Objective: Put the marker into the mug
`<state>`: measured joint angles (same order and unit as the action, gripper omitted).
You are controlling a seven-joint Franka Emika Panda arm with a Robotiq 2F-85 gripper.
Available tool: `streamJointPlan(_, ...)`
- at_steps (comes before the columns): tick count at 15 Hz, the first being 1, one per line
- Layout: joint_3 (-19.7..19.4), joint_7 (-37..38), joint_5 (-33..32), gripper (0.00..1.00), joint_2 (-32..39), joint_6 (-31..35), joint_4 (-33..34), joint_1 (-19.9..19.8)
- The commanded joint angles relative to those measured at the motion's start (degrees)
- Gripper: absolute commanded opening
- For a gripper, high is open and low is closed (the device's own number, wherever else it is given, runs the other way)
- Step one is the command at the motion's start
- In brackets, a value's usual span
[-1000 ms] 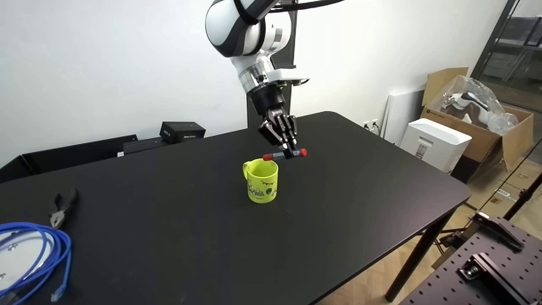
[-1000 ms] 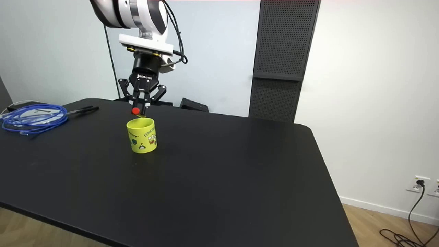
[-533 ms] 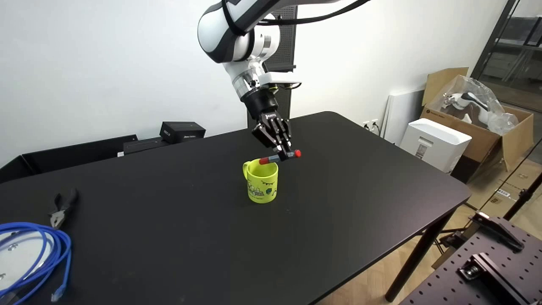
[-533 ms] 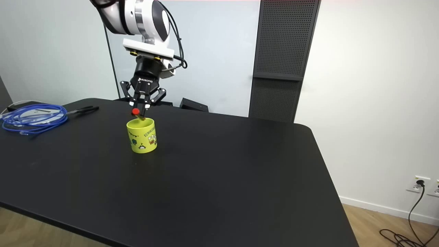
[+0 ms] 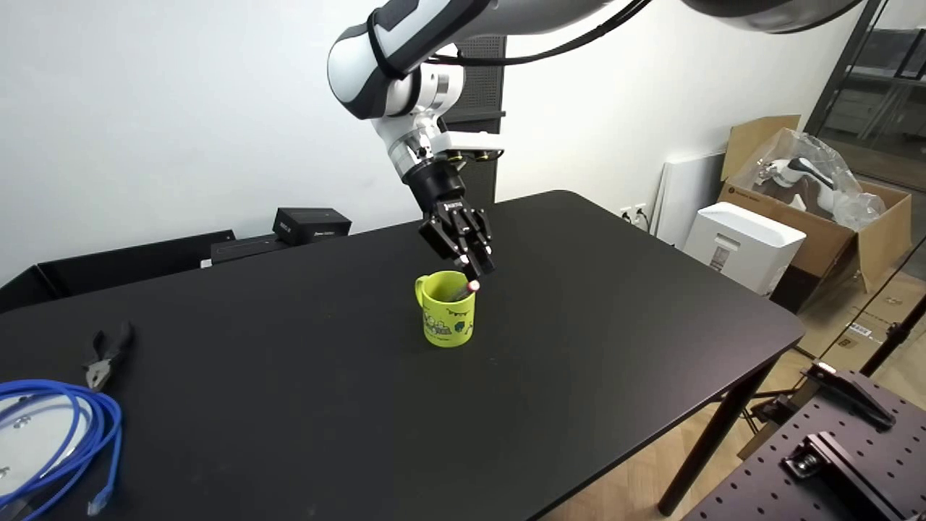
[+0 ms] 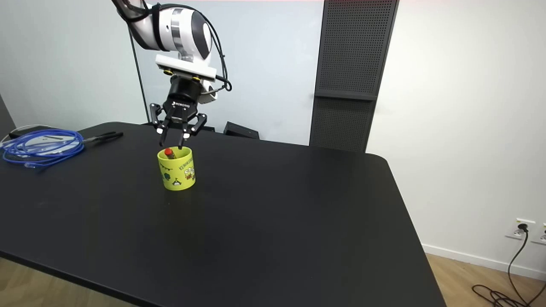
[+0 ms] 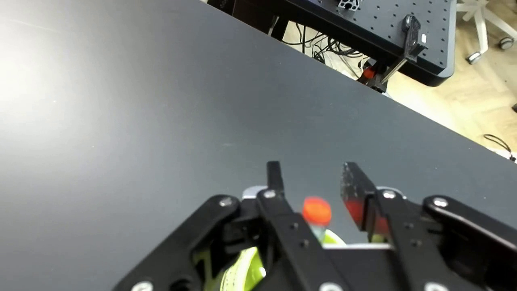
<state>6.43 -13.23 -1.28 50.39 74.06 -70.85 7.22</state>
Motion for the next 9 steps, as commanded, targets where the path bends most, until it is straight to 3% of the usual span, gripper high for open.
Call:
streamJointPlan(1,0.1,1.3,0.5,0.74,3.2,-3.2,6.1,0.1)
streamJointPlan(5,0.3,0.3,0.0,1.00,2.6,-2.2,6.2,0.1)
streamJointPlan(9,0.3,-0.1,-0.3,1.00,-0.8,0.1,2.6,0.0)
